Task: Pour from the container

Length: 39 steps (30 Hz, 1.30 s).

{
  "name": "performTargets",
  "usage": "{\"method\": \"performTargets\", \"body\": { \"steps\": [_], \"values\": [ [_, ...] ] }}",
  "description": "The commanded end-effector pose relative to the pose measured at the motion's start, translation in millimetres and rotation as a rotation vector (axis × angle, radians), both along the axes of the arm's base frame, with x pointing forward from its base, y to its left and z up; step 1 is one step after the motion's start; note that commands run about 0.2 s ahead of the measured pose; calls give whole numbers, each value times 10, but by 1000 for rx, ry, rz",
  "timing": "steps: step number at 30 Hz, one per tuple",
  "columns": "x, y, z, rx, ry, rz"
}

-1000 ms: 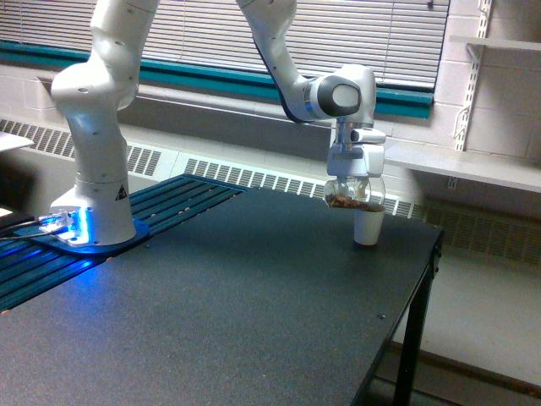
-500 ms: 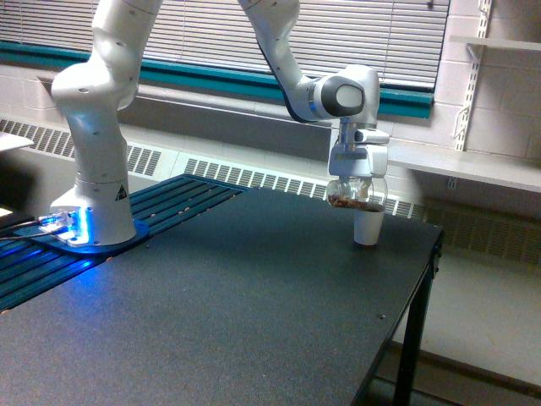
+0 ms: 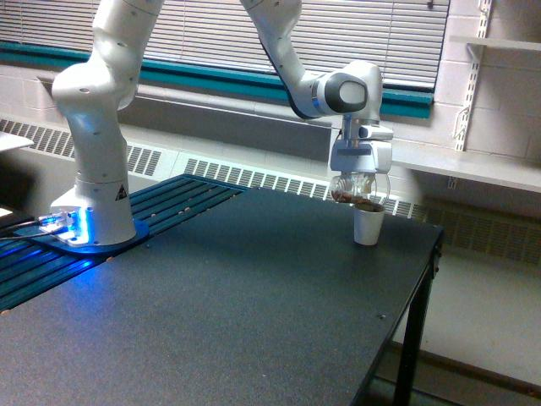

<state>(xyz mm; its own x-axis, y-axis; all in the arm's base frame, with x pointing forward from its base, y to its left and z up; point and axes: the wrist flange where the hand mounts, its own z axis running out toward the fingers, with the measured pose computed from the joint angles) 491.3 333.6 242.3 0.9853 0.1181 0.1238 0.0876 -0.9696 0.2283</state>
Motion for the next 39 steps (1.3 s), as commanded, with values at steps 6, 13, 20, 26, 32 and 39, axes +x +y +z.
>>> {"method": "performTargets", "body": {
  "steps": [6,13,20,26,32,39],
  "values": [
    [-8,15,73,-10,15,36],
    [-4,-20,78,-28,29,39],
    [37,6,97,-42,52,53],
    [66,96,132,-48,55,85],
    [60,153,140,-51,57,99],
    [43,181,126,-53,62,109]
  ]
}}
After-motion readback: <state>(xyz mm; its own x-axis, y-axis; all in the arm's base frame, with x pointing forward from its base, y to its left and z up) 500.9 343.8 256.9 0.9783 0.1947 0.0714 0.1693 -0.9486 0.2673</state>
